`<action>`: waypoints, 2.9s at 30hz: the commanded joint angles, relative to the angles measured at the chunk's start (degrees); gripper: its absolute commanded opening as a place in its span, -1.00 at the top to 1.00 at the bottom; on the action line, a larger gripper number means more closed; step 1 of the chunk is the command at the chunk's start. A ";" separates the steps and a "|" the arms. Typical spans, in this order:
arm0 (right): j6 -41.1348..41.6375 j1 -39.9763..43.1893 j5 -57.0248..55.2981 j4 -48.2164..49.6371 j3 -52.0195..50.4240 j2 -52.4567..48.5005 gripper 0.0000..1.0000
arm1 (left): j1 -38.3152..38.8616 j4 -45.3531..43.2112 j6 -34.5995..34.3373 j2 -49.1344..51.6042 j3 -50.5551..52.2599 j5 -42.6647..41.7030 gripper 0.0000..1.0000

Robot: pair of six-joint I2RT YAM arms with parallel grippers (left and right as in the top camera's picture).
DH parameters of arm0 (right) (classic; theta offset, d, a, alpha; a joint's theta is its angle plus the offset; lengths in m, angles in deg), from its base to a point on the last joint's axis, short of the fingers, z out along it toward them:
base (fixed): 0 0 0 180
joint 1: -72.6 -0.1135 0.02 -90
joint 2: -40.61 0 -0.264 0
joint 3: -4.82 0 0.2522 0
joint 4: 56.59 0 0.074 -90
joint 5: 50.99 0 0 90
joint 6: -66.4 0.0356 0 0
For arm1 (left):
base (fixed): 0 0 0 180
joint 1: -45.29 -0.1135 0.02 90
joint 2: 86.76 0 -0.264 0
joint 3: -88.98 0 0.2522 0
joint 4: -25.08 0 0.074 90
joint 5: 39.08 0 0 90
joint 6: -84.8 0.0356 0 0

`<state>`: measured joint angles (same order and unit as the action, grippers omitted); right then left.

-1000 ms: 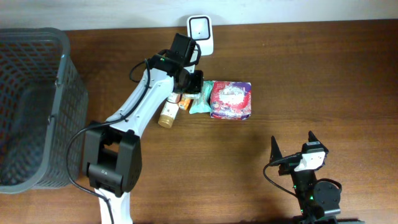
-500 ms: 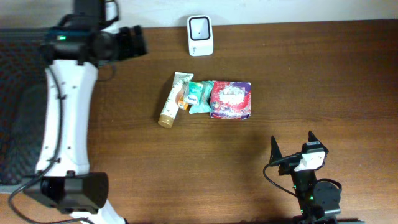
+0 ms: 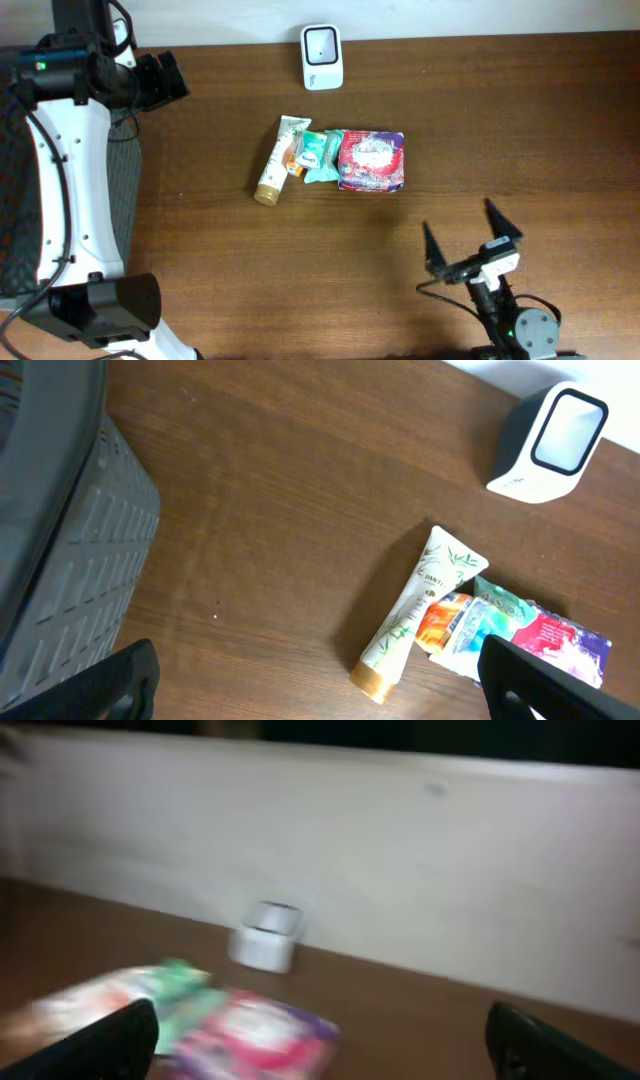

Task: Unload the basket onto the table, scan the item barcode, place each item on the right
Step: 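Reach the right gripper to the red-purple box and grasp it, then lift the red-purple box with the right gripper toward the scanner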

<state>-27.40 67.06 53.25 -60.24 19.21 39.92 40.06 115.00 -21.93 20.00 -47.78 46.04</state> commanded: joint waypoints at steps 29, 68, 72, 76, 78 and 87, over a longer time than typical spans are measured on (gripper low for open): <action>3.37 5.53 12.26 -74.23 100.43 -107.67 -0.97 | -0.20 0.02 0.07 -0.02 -0.52 0.22 -0.98; 19.78 -8.00 -43.71 -93.44 111.97 -120.04 0.92 | -0.17 0.02 0.07 -0.02 -0.52 0.22 -0.98; 19.45 -9.99 -42.99 -90.31 106.40 -121.92 0.92 | -0.17 0.00 0.07 -0.02 -0.52 0.22 -0.98; 19.28 -15.56 -38.07 -86.23 105.13 -122.36 0.24 | -0.20 0.02 0.07 -0.02 -0.52 0.22 -0.98; 19.21 -19.74 -30.93 -82.16 105.13 -122.36 0.14 | -0.20 0.00 0.09 -0.02 -0.52 0.22 -0.98; 19.26 -22.84 -26.62 -89.96 124.72 -122.25 -0.84 | -0.17 0.02 0.07 -0.02 -0.52 0.22 -0.98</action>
<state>-8.69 40.44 26.39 -146.95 135.59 -82.88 40.06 115.08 -21.93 20.24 -47.78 46.06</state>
